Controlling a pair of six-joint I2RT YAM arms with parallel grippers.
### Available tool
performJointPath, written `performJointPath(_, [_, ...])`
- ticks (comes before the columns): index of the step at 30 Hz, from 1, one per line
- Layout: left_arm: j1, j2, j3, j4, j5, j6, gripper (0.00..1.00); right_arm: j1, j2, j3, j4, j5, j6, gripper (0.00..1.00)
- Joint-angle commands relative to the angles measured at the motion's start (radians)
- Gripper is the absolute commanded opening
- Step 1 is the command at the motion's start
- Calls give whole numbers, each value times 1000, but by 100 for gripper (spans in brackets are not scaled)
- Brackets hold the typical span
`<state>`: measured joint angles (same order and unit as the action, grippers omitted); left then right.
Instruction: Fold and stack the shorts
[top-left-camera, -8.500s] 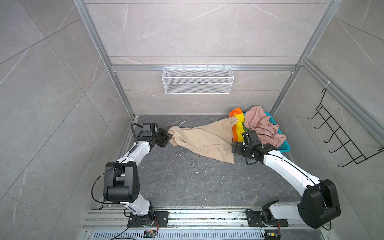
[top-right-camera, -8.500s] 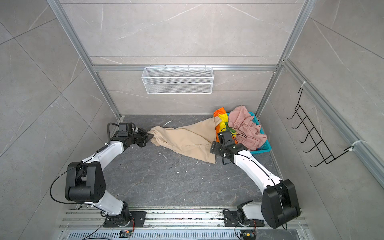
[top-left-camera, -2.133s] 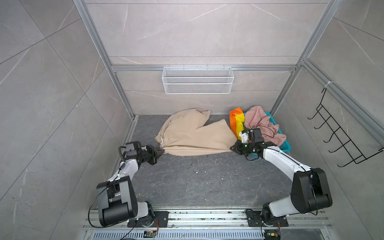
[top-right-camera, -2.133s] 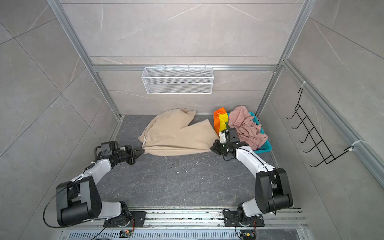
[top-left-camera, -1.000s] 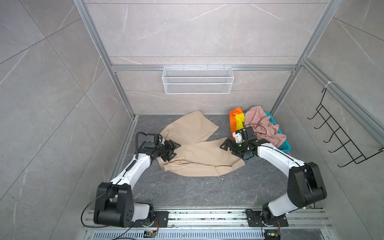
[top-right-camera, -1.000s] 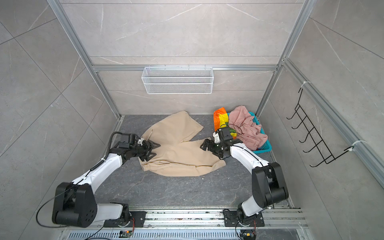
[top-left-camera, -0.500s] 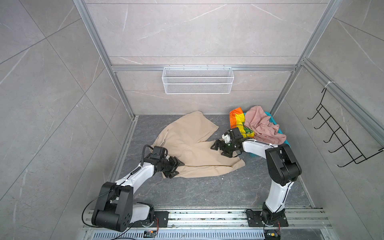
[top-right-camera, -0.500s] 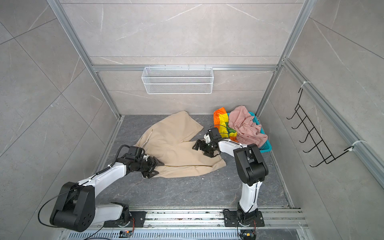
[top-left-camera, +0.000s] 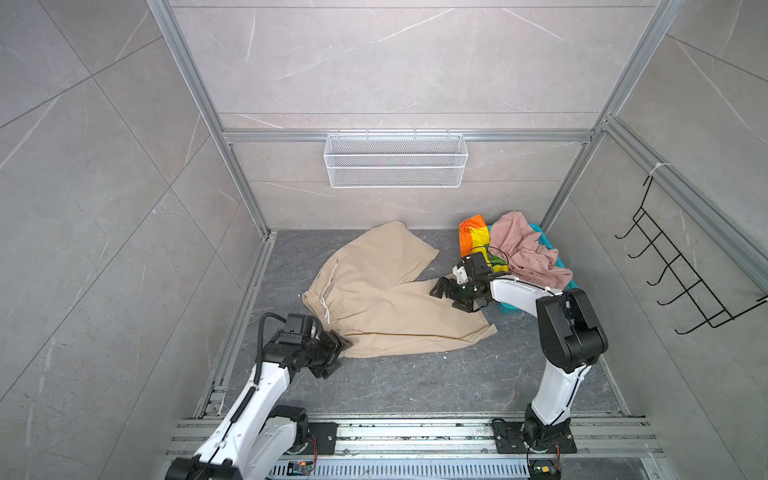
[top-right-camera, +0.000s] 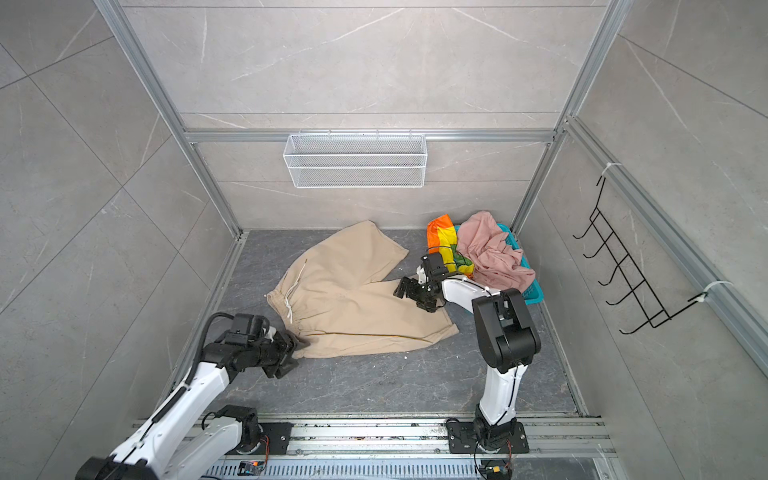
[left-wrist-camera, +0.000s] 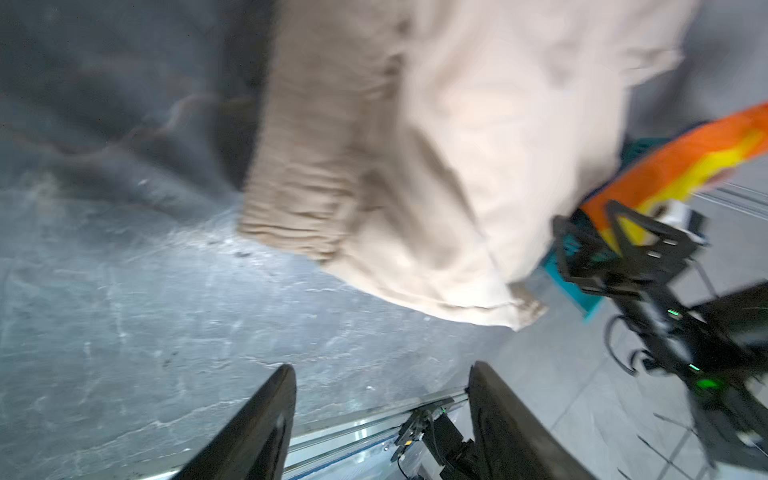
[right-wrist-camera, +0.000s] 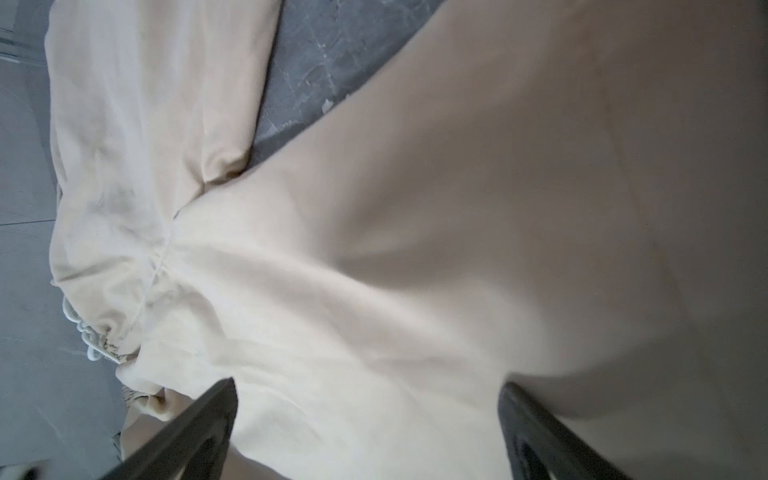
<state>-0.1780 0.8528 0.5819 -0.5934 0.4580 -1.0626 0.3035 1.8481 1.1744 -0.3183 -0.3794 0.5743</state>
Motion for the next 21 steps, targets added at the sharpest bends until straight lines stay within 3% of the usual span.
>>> performJointPath(1, [1,47,137,167,-26,-56,76,38,-82,9,-64,42,-30,99])
performJointPath(3, [-44,203,190,259,51,-95,77,60,-73,31,-46,41,-17,99])
performJointPath(7, [-165,401,257,286,22,-95,76,120,17,129,-14,16,21,99])
performJointPath(10, [-221,449,235,338,-3,-116,77,170,94,195,54,-22,71,99])
performJointPath(15, [-233,502,131,398,13,-132,77,204,270,341,81,-59,119,99])
performJointPath(21, [-230,491,0,389,43,-136,77,185,357,411,-10,7,68,99])
